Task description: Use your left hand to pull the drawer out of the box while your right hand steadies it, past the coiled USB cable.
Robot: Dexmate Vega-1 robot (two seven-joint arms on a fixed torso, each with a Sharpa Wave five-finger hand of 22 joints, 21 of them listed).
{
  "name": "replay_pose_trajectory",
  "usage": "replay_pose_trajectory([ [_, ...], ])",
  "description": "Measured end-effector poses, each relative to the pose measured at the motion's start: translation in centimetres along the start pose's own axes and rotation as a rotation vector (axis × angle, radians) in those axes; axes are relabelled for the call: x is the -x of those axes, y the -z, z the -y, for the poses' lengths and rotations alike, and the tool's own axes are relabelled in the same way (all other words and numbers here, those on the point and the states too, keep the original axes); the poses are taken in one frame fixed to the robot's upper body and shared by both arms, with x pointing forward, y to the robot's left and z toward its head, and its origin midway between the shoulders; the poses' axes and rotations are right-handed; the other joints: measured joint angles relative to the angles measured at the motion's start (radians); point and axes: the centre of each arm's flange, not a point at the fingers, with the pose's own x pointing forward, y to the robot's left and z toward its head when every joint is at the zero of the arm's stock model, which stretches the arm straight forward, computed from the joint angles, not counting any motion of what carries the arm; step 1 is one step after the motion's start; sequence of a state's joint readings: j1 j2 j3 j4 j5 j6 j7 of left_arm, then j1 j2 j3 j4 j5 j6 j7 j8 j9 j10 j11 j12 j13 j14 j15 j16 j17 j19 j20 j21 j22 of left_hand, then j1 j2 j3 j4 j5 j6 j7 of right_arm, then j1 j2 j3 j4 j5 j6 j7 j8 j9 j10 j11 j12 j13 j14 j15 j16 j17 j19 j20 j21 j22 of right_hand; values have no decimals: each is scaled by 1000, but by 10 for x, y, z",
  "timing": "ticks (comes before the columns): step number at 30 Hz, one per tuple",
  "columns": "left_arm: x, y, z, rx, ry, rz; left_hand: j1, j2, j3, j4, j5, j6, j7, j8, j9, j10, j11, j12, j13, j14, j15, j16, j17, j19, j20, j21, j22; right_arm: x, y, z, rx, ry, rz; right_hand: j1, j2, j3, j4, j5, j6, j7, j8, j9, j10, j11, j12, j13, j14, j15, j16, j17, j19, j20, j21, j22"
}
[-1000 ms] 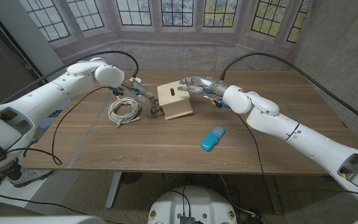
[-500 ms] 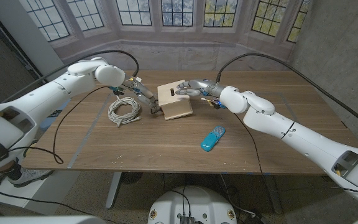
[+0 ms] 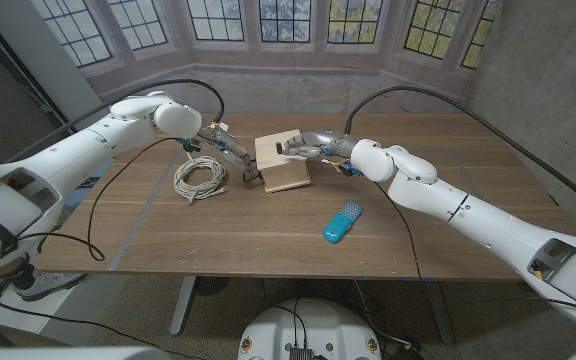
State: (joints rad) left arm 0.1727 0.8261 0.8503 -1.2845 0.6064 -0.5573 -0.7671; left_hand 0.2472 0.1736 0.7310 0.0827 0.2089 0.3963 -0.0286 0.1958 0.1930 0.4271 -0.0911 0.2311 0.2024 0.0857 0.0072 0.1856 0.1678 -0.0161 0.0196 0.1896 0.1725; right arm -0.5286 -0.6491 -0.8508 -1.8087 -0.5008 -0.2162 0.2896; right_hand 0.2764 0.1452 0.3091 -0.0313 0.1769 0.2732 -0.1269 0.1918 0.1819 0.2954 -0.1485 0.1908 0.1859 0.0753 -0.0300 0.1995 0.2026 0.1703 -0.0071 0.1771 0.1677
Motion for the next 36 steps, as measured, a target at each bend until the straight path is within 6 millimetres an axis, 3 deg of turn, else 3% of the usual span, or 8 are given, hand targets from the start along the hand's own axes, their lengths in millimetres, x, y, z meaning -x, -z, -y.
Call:
replay_pose_trajectory([
  [13, -1, 0, -1, -1, 4, 8, 0, 0, 4, 4, -6, 0, 0, 0, 0, 0, 0, 0, 0, 0, 0, 0, -2, 0, 0, 0, 0, -4, 2, -9, 10, -25, -14, -31, -4, -12, 21, 1, 0, 0, 0, 0, -4, 3, -9, -4, 0, 0, 0, 0, -17, -17, 0, 0],
  [36, 3, -3, -3, -2, 14, 12, -6, -6, 4, 4, -6, 0, 0, 0, 0, 0, 0, 0, 0, 11, 0, 0, -3, 0, 0, 0, 0, -7, 13, -23, -3, -49, -58, -49, -4, -11, 30, 5, -4, 4, 0, 0, -7, 7, -12, -2, -11, 0, 0, 0, -52, -31, 0, 0],
])
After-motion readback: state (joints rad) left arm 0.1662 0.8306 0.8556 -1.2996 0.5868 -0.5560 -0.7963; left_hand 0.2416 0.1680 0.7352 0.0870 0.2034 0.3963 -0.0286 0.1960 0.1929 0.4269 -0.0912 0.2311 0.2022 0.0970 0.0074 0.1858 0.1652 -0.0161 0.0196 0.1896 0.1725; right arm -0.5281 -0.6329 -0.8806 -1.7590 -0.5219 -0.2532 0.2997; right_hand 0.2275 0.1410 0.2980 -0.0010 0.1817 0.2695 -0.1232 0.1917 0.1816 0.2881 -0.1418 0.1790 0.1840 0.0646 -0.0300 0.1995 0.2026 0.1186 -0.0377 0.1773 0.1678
